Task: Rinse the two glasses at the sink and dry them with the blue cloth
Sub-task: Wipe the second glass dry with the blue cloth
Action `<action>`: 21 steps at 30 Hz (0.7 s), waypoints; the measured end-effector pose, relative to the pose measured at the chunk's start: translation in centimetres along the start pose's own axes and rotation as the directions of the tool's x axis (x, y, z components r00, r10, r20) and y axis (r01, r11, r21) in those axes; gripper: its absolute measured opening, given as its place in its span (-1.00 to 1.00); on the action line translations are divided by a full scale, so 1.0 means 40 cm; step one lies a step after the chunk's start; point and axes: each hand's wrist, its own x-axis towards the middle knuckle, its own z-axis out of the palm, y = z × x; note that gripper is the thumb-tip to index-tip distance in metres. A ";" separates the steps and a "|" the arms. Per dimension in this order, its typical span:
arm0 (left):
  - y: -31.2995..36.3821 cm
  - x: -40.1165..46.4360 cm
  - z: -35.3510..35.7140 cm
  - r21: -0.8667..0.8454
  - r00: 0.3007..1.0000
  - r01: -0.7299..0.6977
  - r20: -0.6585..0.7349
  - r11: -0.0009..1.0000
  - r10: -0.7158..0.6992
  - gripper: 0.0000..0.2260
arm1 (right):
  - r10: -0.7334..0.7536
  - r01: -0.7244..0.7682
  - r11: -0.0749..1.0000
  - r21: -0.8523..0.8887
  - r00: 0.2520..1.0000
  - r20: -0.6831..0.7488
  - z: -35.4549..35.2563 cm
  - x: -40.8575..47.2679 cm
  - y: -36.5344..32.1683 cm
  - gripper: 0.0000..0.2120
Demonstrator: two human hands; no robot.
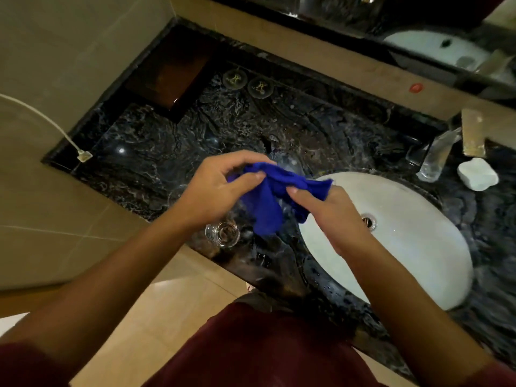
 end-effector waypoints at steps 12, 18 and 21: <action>-0.029 0.141 -0.020 -0.159 0.980 0.128 0.174 0.979 -0.099 -0.78 | -0.276 0.271 0.961 -0.057 0.953 -0.122 0.010 0.056 -0.077 -0.89; -0.194 0.183 -0.057 -0.034 0.929 0.114 0.359 0.993 -0.094 -0.54 | -0.341 0.321 0.935 -0.150 0.930 -0.135 0.117 0.141 -0.207 -0.89; -0.275 0.227 -0.099 -0.003 0.913 0.216 0.356 0.976 -0.201 -0.67 | -0.169 0.197 0.979 0.059 0.935 -0.312 0.133 0.176 -0.222 -0.80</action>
